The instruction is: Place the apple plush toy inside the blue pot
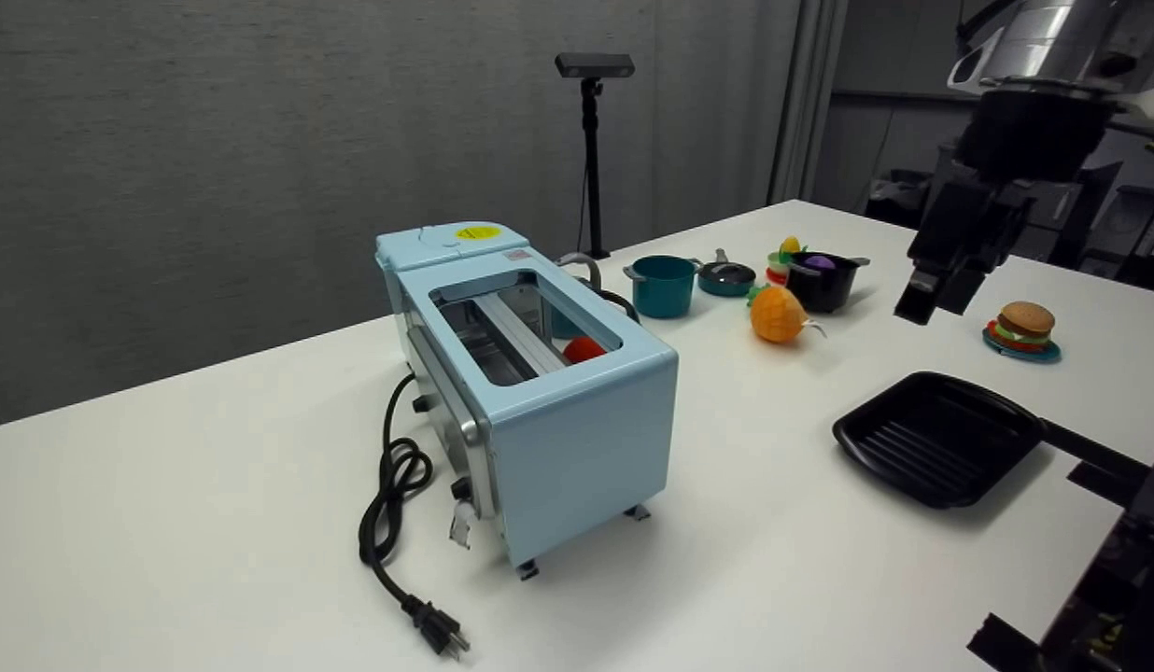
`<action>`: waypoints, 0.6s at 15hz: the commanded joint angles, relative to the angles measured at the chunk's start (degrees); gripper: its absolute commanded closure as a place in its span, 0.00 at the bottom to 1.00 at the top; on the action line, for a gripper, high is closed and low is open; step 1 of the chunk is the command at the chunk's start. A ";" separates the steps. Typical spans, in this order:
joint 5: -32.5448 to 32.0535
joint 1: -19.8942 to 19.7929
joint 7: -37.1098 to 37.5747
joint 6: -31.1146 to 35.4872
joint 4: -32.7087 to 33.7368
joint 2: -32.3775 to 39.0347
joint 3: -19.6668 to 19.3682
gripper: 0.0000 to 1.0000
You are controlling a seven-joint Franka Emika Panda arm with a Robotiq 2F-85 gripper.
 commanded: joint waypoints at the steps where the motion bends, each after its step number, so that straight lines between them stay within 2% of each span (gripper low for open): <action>1: -1.88 -1.23 -0.48 4.07 6.82 10.49 0.38 0.00; 6: -3.41 -1.79 0.20 6.91 14.73 20.67 0.45 0.00; 8: -2.92 -2.05 0.05 6.38 16.53 22.10 0.41 0.00; 9: -2.13 -1.72 -0.01 6.53 13.64 19.95 0.88 0.00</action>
